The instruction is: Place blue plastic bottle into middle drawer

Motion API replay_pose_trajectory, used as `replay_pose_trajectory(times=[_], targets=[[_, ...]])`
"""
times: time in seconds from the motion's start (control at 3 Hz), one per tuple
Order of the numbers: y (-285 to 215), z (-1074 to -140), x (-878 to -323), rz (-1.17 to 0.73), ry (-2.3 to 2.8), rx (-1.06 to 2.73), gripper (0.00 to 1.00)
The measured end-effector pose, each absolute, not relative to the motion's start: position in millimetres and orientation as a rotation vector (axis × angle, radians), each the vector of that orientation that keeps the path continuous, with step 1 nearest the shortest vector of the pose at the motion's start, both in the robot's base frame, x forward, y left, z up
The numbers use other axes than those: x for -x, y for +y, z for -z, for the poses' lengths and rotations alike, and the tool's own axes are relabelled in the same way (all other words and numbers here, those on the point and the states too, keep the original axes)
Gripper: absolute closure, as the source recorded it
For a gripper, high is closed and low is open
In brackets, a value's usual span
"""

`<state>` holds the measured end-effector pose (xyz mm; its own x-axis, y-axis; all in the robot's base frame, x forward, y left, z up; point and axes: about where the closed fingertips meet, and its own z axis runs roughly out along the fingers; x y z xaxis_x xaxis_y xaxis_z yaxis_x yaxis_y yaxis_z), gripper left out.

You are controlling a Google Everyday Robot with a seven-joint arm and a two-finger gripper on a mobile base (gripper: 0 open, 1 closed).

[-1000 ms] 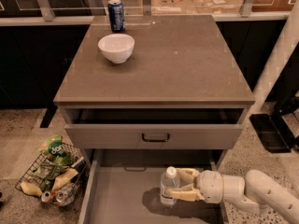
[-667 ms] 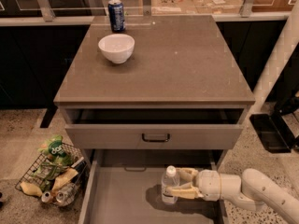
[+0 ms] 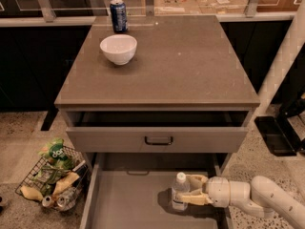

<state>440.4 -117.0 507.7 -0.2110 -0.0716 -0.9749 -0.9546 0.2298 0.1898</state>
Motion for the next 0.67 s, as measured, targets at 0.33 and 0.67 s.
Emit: replay_pose_trajectory(times=[0.33, 0.67], targets=[[-119.1, -491.2, -443.7, -1.147, 1.507, 1.009, 1.00], [-118.6, -480.9, -446.8, -1.146, 1.475, 1.022, 1.00]])
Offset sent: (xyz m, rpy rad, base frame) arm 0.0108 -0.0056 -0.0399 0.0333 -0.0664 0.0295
